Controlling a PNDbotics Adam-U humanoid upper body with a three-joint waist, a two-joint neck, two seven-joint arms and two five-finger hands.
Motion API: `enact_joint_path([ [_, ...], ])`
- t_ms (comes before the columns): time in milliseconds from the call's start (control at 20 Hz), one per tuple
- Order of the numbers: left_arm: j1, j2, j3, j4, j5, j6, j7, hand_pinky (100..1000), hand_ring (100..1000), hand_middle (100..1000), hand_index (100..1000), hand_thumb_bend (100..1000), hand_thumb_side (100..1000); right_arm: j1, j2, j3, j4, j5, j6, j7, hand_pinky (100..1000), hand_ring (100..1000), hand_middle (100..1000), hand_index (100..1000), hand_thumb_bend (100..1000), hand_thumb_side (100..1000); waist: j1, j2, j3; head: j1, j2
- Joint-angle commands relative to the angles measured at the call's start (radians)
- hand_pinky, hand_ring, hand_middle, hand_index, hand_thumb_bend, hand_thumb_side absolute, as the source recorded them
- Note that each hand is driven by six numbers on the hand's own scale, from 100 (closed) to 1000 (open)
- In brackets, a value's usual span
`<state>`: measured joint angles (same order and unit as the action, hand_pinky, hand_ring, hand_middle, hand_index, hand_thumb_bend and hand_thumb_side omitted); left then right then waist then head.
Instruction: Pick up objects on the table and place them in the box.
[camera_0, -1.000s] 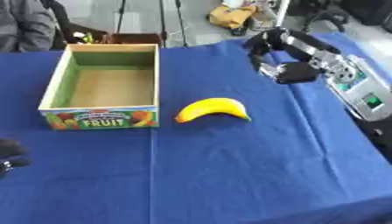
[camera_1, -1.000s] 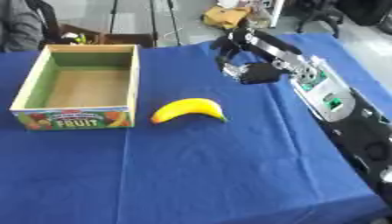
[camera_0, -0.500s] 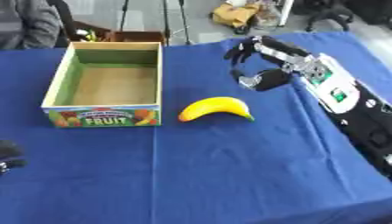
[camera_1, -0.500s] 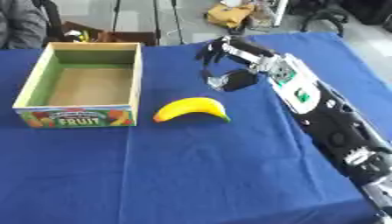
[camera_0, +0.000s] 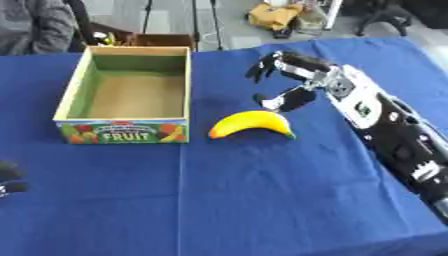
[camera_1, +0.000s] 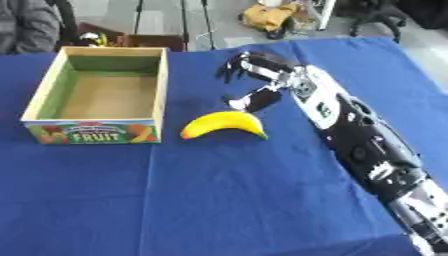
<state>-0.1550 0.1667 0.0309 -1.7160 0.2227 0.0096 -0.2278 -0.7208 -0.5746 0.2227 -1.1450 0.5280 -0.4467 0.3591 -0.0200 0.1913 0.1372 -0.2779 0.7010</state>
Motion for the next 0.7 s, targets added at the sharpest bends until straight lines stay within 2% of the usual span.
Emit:
enact_joint_path([
  [50, -0.014, 0.008, -0.003, -0.016, 0.003, 0.000, -0.004, 625, 660, 600, 657, 168, 1000, -0.024, -0.005, -0.001, 0.020, 0.028, -0.013, 0.005, 711, 767, 618, 814, 160, 409, 0.000, -0.012, 0.003, -0.005, -0.007],
  [250, -0.017, 0.007, -0.004, -0.017, 0.003, 0.001, -0.004, 625, 660, 600, 657, 170, 1000, -0.025, 0.009, 0.003, 0.040, 0.051, -0.022, 0.013, 711, 768, 621, 815, 166, 415, -0.001, -0.010, 0.006, -0.005, -0.008],
  [300, -0.018, 0.008, -0.004, -0.017, 0.003, 0.001, -0.004, 625, 660, 600, 657, 172, 1000, -0.024, 0.012, 0.004, 0.044, 0.058, -0.024, 0.015, 711, 768, 622, 815, 200, 386, -0.002, -0.010, 0.006, -0.005, -0.008],
  [350, -0.018, 0.007, -0.004, -0.017, 0.003, 0.001, -0.004, 625, 660, 600, 657, 171, 1000, -0.024, 0.015, 0.005, 0.049, 0.065, -0.025, 0.017, 711, 769, 624, 815, 170, 419, -0.002, -0.009, 0.007, -0.006, -0.008],
  [700, -0.022, 0.006, -0.005, -0.018, 0.003, 0.000, -0.007, 625, 659, 600, 657, 172, 1000, -0.030, 0.034, 0.010, 0.087, 0.103, -0.035, 0.022, 709, 764, 618, 811, 171, 423, 0.000, -0.006, 0.012, -0.008, -0.012],
])
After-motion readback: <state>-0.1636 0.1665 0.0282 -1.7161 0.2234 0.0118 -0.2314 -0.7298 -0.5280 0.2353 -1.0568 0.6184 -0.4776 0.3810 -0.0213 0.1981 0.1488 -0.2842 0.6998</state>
